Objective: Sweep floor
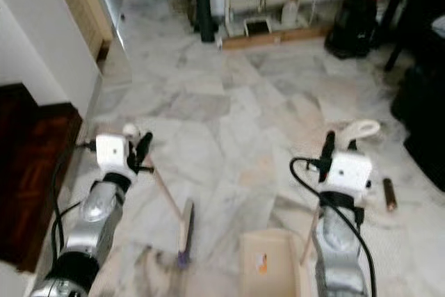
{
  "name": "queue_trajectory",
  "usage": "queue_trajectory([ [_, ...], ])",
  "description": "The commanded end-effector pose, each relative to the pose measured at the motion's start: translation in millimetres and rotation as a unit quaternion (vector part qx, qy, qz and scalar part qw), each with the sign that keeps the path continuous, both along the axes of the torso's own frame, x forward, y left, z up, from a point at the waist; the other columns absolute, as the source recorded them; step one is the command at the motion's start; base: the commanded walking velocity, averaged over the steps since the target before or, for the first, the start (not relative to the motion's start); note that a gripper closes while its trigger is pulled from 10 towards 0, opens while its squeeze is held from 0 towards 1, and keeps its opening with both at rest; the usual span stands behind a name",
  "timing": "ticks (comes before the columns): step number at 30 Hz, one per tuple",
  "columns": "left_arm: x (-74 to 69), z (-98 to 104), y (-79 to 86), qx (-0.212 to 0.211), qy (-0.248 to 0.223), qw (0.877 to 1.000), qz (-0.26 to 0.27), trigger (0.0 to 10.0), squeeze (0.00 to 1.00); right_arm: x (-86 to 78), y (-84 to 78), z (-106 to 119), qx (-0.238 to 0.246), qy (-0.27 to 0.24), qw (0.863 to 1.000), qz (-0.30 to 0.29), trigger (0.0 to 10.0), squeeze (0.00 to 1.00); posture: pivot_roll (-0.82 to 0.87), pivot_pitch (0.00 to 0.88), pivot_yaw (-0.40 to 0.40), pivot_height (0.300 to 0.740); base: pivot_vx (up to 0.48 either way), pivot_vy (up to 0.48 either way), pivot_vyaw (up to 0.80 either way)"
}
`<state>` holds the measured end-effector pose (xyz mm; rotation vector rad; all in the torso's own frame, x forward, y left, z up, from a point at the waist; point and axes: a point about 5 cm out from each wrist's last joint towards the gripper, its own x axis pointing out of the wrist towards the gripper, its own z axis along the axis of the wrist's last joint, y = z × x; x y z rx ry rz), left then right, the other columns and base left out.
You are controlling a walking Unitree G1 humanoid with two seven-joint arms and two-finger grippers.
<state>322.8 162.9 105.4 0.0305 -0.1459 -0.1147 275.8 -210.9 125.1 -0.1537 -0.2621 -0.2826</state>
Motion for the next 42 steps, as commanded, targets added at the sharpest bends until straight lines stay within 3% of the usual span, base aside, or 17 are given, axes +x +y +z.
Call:
queue_trajectory([
  [1,3.8,11.8,-2.8,0.004,-0.024,1.0,-0.004,10.0,0.0,-1.6,-3.8,5.4,0.007,-0.015,1.0,-0.006,10.0,0.0,-0.08,0.044,0.095,0.74,0.345,0.0,0.0],
  [42,1.5,11.1,-7.1,0.001,-0.017,1.0,-0.012,10.0,0.0,-2.6,-3.8,3.0,0.014,-0.007,1.0,-0.01,10.0,0.0,-0.08,0.086,0.103,0.74,0.352,0.0,-0.14],
])
